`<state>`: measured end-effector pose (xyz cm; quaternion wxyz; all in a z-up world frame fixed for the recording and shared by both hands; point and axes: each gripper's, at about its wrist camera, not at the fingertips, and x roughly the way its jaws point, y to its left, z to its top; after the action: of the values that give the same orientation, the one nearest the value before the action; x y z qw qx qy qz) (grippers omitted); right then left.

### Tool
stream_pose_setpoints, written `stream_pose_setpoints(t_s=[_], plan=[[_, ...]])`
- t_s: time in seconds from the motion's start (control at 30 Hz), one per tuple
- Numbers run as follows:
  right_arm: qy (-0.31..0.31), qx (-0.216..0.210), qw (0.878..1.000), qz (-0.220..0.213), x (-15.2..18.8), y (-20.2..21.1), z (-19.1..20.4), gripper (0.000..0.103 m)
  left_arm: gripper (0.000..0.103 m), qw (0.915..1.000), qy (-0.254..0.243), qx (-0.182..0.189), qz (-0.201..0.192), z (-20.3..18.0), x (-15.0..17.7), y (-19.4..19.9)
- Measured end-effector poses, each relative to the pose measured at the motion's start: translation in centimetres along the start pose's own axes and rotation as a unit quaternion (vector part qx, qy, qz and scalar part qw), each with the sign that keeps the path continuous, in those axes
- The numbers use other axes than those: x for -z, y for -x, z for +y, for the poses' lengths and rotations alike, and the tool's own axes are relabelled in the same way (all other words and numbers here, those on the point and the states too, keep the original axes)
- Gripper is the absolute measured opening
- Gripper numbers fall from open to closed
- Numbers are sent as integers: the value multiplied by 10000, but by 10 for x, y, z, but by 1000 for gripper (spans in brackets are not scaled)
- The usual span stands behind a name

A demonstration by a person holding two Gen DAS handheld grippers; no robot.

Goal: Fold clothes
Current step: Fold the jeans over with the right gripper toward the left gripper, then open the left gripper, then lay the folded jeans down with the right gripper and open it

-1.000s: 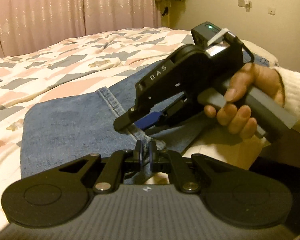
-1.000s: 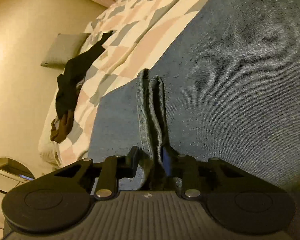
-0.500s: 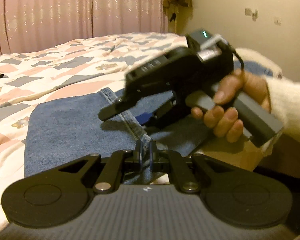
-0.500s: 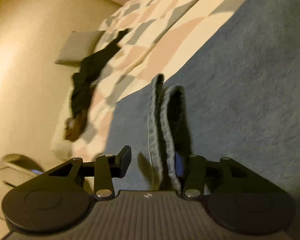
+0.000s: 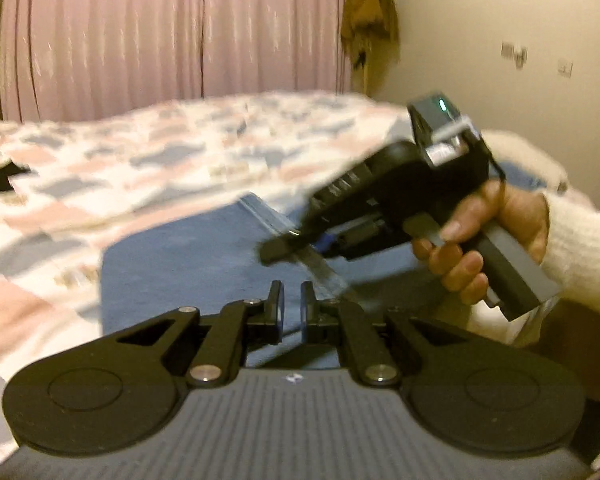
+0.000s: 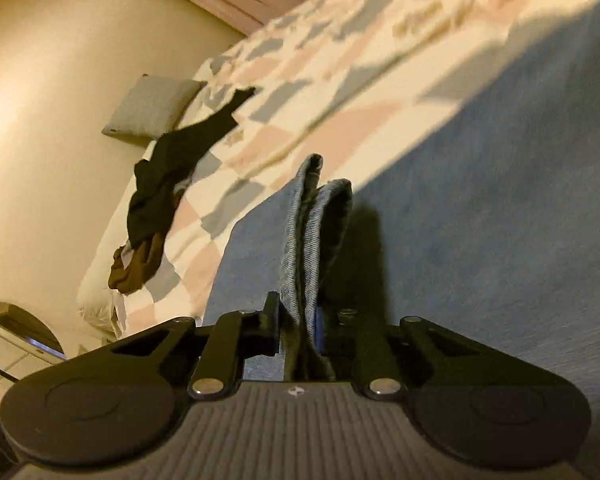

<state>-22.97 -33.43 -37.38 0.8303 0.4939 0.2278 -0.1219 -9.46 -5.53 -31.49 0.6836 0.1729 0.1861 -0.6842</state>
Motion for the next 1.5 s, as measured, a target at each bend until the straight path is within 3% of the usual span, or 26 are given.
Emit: stream_pose_setpoints(t_s=[0.13,0.2,0.3,0.43,0.7,0.83,0.97,1.1,1.33,1.5], plan=[[282,478,9976,-417,-18,64,-10,16,5,9998,-65,34,-183,-9,-14,11],[315,862,9937,-650,-27,101,-26,16,5,9999,-87,17,-94,-16,-16,2],[243,1533,9832,-957,-37,156,-58,15,5,9998,-62,162,66,-32,-24,-20],[15,2259,9675,-1135,-40,211,-101,15,5,9980,-410,471,131,-64,-35,-51],[-106,2499,9581,-1396,-36,262,-135,14,8,9948,-668,672,366,-107,-45,-105],[-13,2993,9397,-1653,-46,300,-147,13,8,9934,-813,725,347,-119,-54,-121],[-328,3361,9231,-1840,-57,343,-177,13,8,9922,-853,825,385,-126,-59,-141],[-456,3368,9261,-1636,-61,348,-196,13,8,9904,-971,874,458,-136,-60,-158],[-413,3546,9202,-1604,-67,346,-197,13,8,9902,-1061,729,548,-138,-61,-169],[-444,3949,9049,-1525,-69,346,-201,13,8,9896,-1137,619,628,-134,-59,-177]])
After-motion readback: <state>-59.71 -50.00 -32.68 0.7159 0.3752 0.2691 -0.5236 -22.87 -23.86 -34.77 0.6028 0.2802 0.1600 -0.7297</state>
